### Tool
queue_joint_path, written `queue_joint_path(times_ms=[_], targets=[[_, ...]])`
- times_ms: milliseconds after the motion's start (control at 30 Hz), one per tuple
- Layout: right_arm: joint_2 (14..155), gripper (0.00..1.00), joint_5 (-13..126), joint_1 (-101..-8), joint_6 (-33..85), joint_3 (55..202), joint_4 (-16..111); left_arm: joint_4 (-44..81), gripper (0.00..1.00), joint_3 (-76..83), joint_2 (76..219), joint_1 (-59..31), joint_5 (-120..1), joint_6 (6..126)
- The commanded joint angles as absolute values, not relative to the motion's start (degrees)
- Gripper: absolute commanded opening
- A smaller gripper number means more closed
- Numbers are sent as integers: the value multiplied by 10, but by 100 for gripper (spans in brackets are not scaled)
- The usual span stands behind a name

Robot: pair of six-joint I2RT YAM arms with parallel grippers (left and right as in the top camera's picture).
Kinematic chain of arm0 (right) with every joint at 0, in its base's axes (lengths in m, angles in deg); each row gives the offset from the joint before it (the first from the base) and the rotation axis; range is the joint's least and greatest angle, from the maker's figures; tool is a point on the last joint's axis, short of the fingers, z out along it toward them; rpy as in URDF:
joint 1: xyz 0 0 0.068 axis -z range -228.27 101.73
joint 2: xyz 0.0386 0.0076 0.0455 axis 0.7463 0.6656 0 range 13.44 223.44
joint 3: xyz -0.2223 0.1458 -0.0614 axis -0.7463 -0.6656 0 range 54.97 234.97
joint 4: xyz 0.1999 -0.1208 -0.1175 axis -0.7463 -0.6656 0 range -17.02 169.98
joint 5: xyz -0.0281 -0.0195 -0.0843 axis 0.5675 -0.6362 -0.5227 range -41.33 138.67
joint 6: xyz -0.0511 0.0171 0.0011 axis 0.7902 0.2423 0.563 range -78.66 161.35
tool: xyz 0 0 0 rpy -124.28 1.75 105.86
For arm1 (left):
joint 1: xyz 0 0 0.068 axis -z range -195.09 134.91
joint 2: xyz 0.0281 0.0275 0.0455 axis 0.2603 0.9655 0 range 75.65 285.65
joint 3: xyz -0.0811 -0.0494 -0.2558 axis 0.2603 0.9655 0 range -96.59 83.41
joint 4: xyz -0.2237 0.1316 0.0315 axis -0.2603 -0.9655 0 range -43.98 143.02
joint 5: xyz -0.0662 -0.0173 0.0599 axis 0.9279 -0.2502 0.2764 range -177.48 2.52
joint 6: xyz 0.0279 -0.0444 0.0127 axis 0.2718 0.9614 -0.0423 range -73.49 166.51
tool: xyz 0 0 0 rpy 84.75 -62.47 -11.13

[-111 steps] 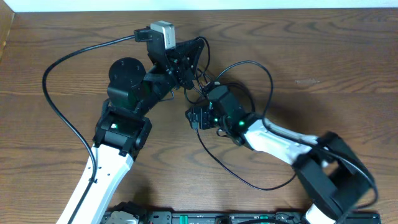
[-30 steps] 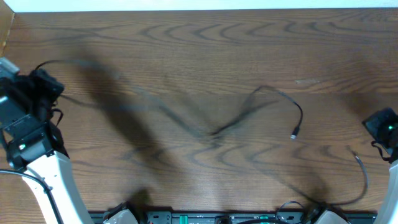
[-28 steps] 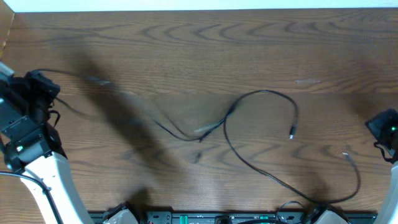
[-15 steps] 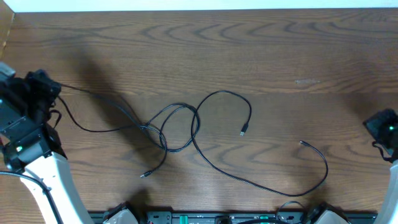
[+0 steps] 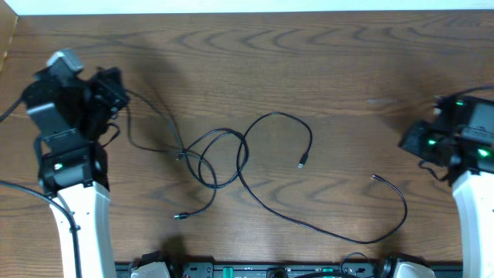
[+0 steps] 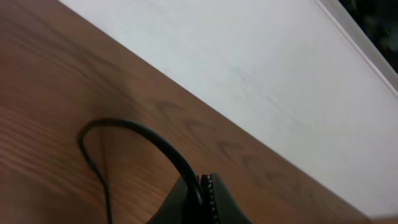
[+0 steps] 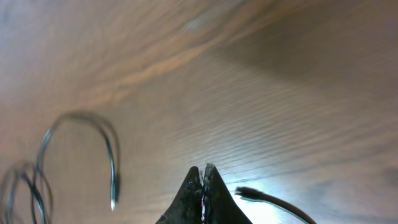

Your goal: Untangle cables

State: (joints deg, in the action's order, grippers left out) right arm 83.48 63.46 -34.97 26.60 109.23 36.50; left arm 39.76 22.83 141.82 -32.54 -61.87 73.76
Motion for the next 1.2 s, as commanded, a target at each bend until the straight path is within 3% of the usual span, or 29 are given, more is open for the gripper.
queue_joint_path(times_ms=[0,633,1000,1167], targets=[[865,1,654,-416,321,1095,365,390,8,213,1416,-282,-609,743],[921,1,656,-751,407,1095,403,346,8,213,1416,-95,-610,616],[971,1,653,-843,442,1095,420,283,9,213,1415,-77,-615,461],[1001,1,651,-856,440,1095,438,274,9,213,1414,-77,-691,461]])
